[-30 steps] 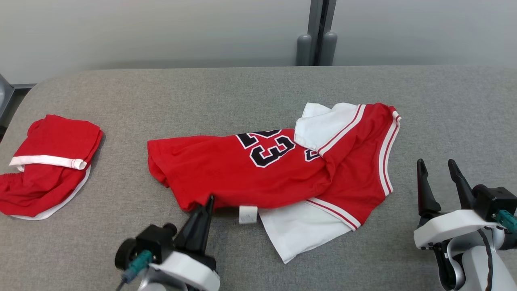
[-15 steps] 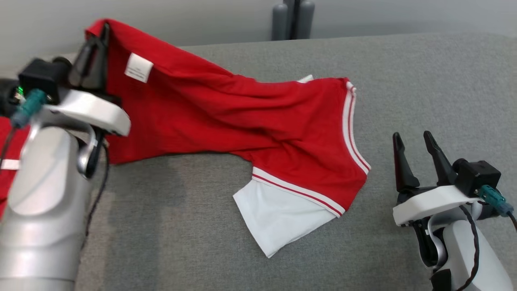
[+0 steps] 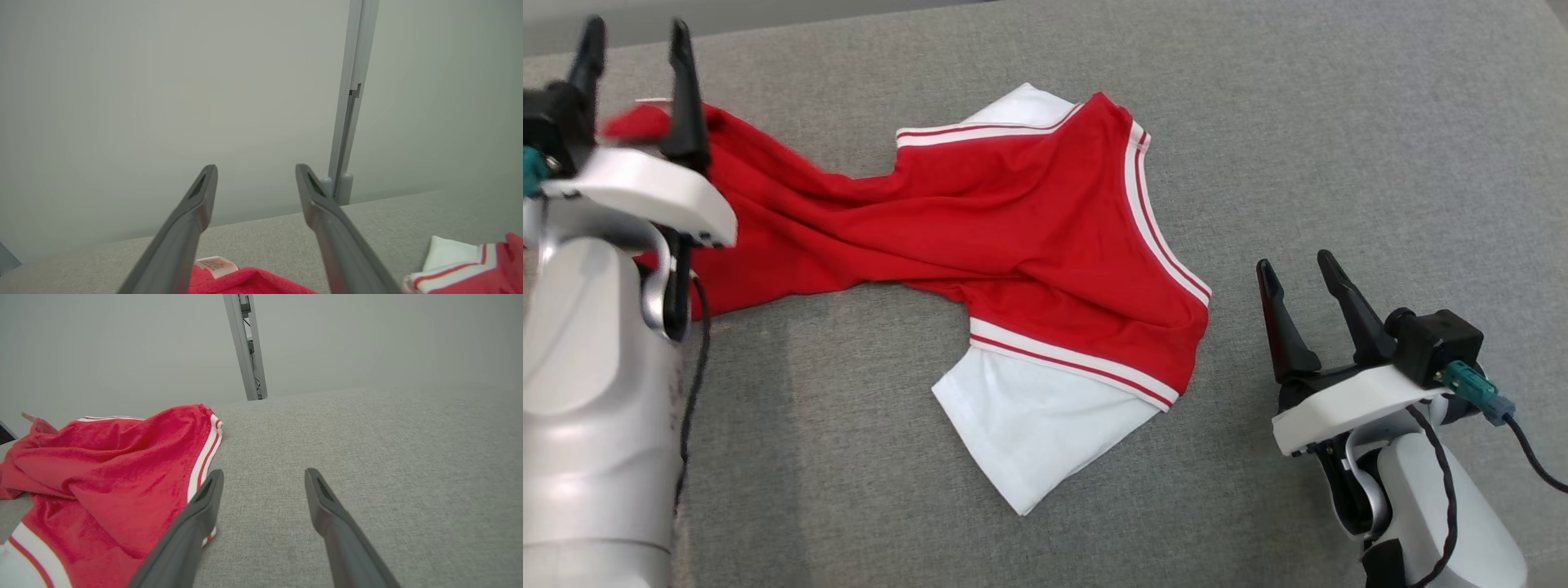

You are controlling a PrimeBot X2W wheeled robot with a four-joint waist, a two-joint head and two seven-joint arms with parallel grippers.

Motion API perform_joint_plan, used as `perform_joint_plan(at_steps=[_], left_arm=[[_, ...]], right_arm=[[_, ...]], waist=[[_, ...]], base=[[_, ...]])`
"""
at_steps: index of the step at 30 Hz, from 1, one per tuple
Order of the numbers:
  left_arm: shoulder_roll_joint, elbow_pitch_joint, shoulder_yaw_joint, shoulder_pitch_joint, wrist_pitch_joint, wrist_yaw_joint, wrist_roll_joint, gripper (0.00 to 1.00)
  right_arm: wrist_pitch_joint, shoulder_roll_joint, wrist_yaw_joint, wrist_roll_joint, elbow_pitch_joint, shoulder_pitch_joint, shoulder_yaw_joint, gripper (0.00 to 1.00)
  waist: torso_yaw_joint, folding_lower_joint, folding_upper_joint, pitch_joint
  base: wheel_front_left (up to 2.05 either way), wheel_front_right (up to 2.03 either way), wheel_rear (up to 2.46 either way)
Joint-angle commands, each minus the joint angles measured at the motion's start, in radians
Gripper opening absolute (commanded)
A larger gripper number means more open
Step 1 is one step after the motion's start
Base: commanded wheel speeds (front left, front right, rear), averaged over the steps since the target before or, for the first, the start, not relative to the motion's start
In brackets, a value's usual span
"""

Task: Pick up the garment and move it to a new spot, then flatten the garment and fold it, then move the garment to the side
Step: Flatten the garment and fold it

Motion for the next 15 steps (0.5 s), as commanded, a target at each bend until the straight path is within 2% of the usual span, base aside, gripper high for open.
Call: perform_joint_plan(at_steps=[1, 8, 15], left_arm=[[-0.005, -0.011, 0.004, 0.042, 0.0, 0.001, 0.003, 1.0], [-0.103, -0.108, 0.029, 0.246, 0.0, -0.011, 0.004, 1.0], [-0.153, -0.193, -0.005, 0.423, 0.0, -0.035, -0.007, 1.0]], right_arm=[[0.0, -0.006, 0.0, -0.001, 0.007, 0.004, 0.006, 1.0], [0.0, -0.008, 0.0, 0.004, 0.078, 0.048, 0.057, 1.0], [0.0, -0.008, 0.0, 0.006, 0.2, 0.067, 0.076, 1.0]], waist=[[0.018, 0.0, -0.0001, -0.016], [0.079, 0.0, -0.0001, -0.082], [0.155, 0.0, -0.0001, -0.131]], base=[[0.0, 0.0, 0.0], [0.0, 0.0, 0.0], [0.0, 0.0, 0.0]])
